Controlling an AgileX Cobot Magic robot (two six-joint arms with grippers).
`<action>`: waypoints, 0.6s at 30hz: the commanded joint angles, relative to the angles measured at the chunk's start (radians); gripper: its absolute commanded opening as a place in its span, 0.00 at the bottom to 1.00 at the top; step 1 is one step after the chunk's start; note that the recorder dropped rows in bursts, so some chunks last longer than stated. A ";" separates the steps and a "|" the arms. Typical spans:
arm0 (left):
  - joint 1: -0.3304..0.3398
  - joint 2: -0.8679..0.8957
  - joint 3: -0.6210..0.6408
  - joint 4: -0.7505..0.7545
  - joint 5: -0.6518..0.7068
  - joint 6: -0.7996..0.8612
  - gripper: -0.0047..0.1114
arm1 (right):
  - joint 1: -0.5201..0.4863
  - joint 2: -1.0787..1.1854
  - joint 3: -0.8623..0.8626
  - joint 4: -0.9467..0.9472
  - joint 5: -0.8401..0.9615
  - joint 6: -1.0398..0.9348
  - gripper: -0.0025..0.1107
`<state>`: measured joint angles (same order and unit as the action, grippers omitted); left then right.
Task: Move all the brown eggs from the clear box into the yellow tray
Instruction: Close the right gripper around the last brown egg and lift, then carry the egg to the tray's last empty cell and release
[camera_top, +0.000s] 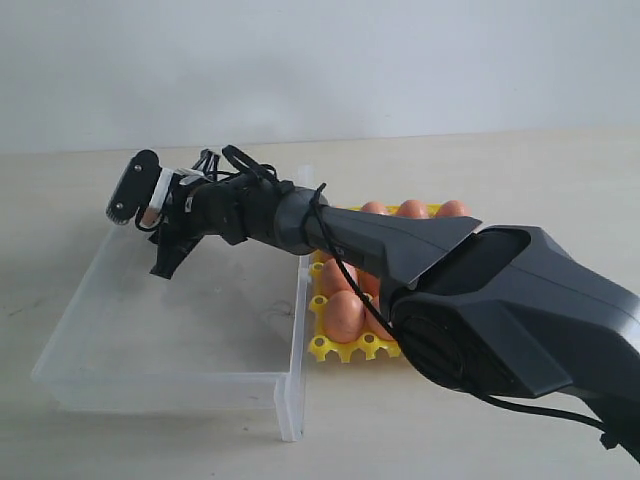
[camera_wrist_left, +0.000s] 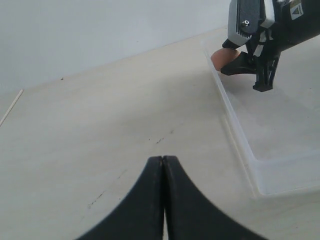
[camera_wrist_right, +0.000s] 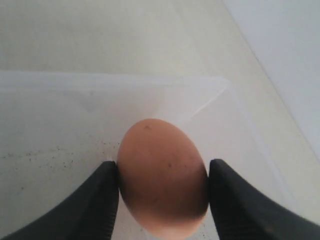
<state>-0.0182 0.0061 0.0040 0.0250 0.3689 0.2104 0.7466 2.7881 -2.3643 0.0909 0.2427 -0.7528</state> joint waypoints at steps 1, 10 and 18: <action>-0.002 -0.006 -0.004 0.000 -0.006 -0.005 0.04 | -0.002 -0.014 -0.007 0.006 0.009 -0.013 0.05; -0.002 -0.006 -0.004 0.000 -0.006 -0.005 0.04 | 0.022 -0.147 0.025 -0.186 0.131 0.564 0.02; -0.002 -0.006 -0.004 0.000 -0.006 -0.005 0.04 | 0.027 -0.463 0.455 -0.276 0.018 0.629 0.02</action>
<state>-0.0182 0.0061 0.0040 0.0250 0.3689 0.2104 0.7722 2.4533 -2.0848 -0.1672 0.3514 -0.1404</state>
